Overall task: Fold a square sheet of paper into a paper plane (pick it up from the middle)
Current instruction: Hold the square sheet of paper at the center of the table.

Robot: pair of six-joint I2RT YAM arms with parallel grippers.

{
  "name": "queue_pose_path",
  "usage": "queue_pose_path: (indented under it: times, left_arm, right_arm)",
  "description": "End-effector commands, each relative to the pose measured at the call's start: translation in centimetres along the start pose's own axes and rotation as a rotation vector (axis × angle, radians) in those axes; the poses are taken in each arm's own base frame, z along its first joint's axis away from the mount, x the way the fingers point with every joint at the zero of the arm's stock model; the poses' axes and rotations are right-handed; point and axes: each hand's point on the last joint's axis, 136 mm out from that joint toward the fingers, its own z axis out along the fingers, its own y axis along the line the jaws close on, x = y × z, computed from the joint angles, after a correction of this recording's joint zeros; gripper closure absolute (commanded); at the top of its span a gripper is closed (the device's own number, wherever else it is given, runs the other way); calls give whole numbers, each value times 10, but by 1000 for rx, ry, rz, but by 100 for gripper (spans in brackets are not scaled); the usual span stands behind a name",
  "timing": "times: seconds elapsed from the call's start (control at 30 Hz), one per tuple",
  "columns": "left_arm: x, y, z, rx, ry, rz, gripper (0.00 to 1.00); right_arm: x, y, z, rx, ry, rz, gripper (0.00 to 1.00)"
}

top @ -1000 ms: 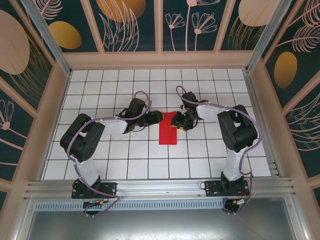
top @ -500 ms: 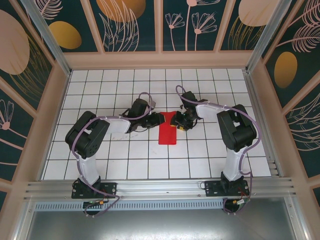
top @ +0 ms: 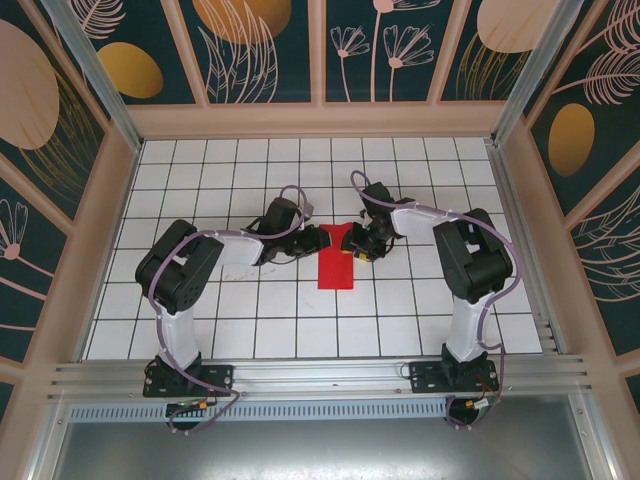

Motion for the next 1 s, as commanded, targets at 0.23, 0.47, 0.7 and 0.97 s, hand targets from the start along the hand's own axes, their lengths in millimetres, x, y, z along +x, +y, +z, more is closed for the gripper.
queue_pose_path:
  times: [0.23, 0.47, 0.7, 0.97]
  left_arm:
    - [-3, -9, 9, 23, 28, 26, 76]
    - [2, -1, 13, 1, 51, 11, 79]
    - [8, 12, 18, -45, 81, -46, 83]
    - [21, 49, 21, -197, 124, -106, 88]
  right_arm:
    - [35, -144, 88, 481, 82, 0, 57]
    - [35, -145, 90, 486, 85, -6, 57]
    - [36, -146, 91, 486, 88, -4, 57]
    - [37, -145, 91, 483, 86, -3, 57]
